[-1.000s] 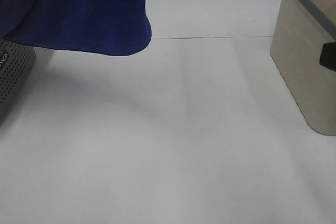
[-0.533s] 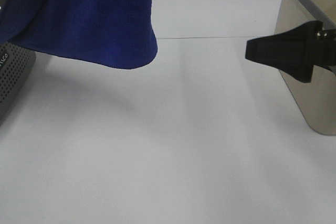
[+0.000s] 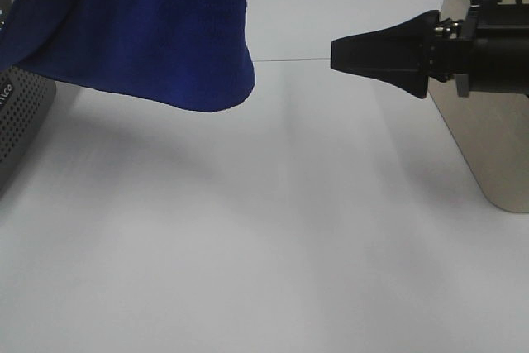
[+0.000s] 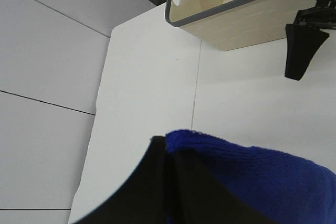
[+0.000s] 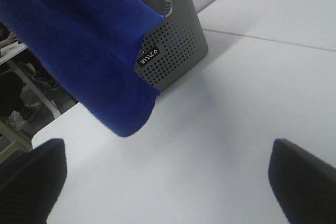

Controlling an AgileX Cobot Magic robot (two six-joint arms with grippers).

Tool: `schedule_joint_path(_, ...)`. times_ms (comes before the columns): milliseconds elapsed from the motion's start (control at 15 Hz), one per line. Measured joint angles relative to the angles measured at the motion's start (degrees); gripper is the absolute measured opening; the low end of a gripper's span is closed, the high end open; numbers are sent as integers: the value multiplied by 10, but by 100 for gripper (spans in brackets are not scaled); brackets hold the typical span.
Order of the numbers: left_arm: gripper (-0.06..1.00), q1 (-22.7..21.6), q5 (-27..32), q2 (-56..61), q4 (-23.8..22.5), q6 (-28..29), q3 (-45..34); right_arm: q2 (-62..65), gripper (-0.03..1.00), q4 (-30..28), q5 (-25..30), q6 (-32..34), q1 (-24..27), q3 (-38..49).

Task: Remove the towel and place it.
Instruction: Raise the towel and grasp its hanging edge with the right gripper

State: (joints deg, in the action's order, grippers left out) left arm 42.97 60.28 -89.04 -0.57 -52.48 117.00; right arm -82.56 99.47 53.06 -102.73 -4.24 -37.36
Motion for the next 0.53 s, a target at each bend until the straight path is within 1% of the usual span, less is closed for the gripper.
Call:
schedule_joint_path(67,0,0,0,-2,1,0,0,-19,98,2,3,-14,-19,-22)
schedule_joint_path(133,0,0,-1,-10,1,0,1,-44,98,2,-2,-41,-63,-50)
schedule_joint_path(200,0,0,-1,-16,1,0,1,-54,98,2,-16,-49,-92,-66)
schedule_joint_path(333,0,0,-1,-28,1,0,1,-70,98,2,-69,-66,-131,-87)
schedule_joint_path(533,0,0,-2,-32,1,0,1,-95,98,2,-134,-109,-182,-105)
